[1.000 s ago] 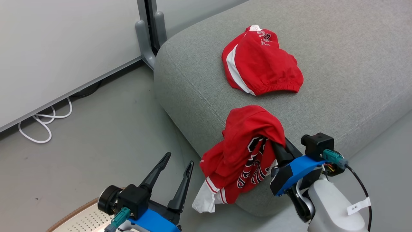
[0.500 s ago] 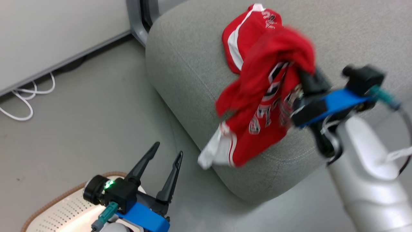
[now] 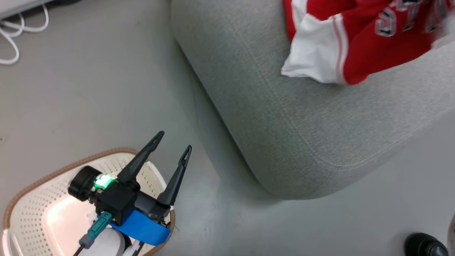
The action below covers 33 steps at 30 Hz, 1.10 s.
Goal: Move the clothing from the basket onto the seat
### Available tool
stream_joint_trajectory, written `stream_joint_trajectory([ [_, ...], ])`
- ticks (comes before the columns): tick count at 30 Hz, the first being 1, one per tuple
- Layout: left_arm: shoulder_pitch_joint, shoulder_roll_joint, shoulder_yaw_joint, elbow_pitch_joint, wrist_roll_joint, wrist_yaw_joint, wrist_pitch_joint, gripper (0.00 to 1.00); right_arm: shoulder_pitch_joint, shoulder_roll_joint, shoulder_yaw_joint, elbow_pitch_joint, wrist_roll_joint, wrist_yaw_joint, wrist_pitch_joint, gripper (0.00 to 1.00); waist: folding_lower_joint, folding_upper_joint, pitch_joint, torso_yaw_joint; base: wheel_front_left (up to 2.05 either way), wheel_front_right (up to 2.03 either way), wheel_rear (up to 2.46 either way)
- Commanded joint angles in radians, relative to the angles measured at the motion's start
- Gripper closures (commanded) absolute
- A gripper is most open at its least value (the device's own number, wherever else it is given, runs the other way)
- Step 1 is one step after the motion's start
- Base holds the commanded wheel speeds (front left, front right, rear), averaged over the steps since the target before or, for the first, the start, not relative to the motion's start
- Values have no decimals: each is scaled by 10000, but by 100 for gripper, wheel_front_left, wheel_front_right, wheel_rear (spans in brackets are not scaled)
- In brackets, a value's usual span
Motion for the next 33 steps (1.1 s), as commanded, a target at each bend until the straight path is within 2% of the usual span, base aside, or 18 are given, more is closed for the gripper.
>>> stream_joint_trajectory([
  [1,-257,147,46,-138,89,-18,-47,0,-269,-72,-297,-97,-174,5,20,100,-1,0,587,354,0,0,0],
  [8,-562,584,7,-613,262,-18,-47,0,-454,-24,-1562,105,-1131,5,-273,100,-1,0,1455,749,0,0,0],
  [14,-646,711,-25,-839,395,-18,-47,0,-16,332,-2100,1099,-1427,5,-781,100,-1,0,1853,945,0,0,0],
  [19,-731,683,-117,-860,422,-18,-47,0,196,408,-2364,2117,-1619,5,-1048,100,-1,0,1952,1066,0,0,0],
  [26,-807,547,-156,-710,344,-18,-47,0,352,144,-2385,3670,-2102,5,-1224,100,-1,0,1941,1266,0,0,0],
  [33,-893,424,-145,-658,351,-18,-47,0,128,-62,-2343,4284,-2050,5,-1402,100,-1,0,1821,1369,0,0,0],
])
